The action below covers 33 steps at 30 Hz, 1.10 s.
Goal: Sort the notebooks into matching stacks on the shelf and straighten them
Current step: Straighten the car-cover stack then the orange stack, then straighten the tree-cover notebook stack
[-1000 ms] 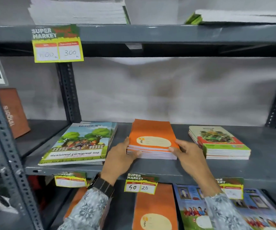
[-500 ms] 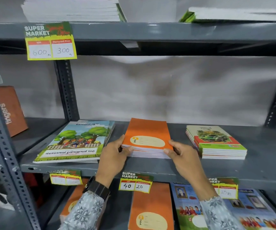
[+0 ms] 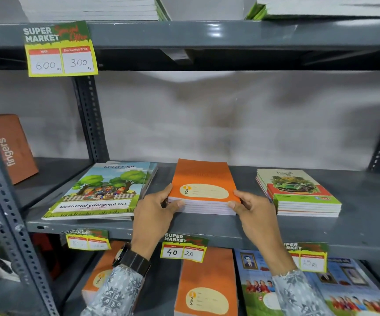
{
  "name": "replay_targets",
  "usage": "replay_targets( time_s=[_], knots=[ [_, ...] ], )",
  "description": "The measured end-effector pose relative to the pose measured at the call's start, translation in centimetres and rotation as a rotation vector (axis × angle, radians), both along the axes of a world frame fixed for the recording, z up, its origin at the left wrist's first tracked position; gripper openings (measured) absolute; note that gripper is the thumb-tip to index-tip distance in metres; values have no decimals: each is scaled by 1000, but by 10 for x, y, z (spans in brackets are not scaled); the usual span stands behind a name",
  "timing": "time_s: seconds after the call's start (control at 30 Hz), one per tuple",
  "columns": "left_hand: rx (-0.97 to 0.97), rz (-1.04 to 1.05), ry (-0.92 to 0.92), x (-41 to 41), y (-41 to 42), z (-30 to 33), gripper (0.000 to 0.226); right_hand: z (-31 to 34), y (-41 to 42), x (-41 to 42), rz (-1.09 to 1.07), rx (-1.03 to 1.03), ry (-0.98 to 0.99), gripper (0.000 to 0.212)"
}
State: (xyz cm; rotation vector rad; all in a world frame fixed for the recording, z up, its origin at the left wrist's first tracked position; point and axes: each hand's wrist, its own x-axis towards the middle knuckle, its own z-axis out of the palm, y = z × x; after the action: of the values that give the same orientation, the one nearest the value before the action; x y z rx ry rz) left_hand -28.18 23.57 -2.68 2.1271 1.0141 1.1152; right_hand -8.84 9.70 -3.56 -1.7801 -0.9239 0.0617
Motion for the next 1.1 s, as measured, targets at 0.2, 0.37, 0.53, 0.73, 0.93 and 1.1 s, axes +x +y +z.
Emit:
replay_targets(
  time_s=[0.2,0.37,0.53,0.73,0.93,1.1],
  knots=[
    [14,-33,50,-1,1,1,57,2,-2,0,34,-27,6,47],
    [-31,-46,51,0,6,1,58,-1,3,-2,-2,-32,-15,46],
    [-15,-22,55,1,7,0,59,1,2,-6,-11,-46,-40,46],
    [-12,-51,59,-9,-13,7,68,15,-4,-23,-86,-129,-182,60],
    [105,133,-145,-94,-8,17,38,36,36,-95,133,24,-446,33],
    [88,408,169,-173,39,-1,63,35,82,-155,379,-160,-407,50]
  ],
)
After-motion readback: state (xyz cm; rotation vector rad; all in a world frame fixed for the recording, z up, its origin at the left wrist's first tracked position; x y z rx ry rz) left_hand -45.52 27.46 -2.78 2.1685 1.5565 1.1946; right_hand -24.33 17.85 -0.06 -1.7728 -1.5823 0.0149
